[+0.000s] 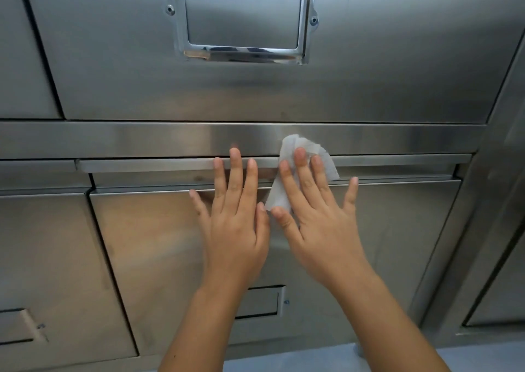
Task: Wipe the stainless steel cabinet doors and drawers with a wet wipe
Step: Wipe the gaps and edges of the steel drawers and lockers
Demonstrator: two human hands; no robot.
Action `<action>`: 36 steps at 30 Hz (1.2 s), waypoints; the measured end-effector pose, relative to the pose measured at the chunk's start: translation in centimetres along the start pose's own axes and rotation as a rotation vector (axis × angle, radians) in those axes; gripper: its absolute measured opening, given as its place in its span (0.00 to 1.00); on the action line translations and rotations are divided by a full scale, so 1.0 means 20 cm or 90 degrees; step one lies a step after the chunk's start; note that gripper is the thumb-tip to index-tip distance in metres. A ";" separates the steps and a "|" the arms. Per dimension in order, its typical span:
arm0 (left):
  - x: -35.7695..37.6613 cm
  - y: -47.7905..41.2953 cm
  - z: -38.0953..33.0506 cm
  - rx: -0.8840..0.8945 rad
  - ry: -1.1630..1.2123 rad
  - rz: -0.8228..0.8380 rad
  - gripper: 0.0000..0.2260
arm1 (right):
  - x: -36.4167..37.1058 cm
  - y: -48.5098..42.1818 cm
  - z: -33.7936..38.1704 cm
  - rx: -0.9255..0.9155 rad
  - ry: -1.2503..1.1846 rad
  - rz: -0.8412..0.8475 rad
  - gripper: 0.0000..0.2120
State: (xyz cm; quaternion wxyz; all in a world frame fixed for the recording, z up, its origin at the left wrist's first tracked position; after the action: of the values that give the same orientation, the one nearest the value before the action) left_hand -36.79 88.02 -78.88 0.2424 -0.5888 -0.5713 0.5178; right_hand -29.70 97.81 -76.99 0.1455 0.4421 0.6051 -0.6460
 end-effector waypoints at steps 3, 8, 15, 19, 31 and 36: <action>0.00 0.00 0.00 0.012 -0.022 0.018 0.24 | 0.02 0.01 -0.05 -0.007 0.003 0.012 0.28; 0.01 0.01 -0.02 0.013 -0.053 0.046 0.24 | 0.08 0.05 -0.21 0.014 0.009 0.019 0.28; 0.03 -0.01 -0.10 0.008 -0.036 0.062 0.25 | 0.14 0.10 -0.46 0.109 -0.012 -0.009 0.30; 0.07 -0.01 -0.17 -0.005 -0.015 0.068 0.25 | 0.14 0.08 -0.42 0.116 -0.033 -0.026 0.31; 0.20 0.03 -0.26 0.008 -0.088 0.110 0.25 | 0.17 0.10 -0.58 0.128 0.000 -0.051 0.27; 0.19 0.02 -0.26 0.003 -0.110 0.130 0.25 | 0.17 0.14 -0.81 0.238 -0.028 -0.023 0.28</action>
State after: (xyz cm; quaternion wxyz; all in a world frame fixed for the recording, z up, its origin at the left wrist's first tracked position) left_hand -32.65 92.93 -78.72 0.1395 -0.5964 -0.5261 0.5900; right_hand -23.30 113.09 -79.40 0.0626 0.4362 0.4789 -0.7592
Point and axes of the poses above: each hand's wrist, its own y-axis away from the middle knuckle, its own x-axis out of the palm, z = x × y, the point moved 1 cm from there along -y, towards the middle knuckle, and after that the axes turned 11 degrees about y, right-handed, at the moved point
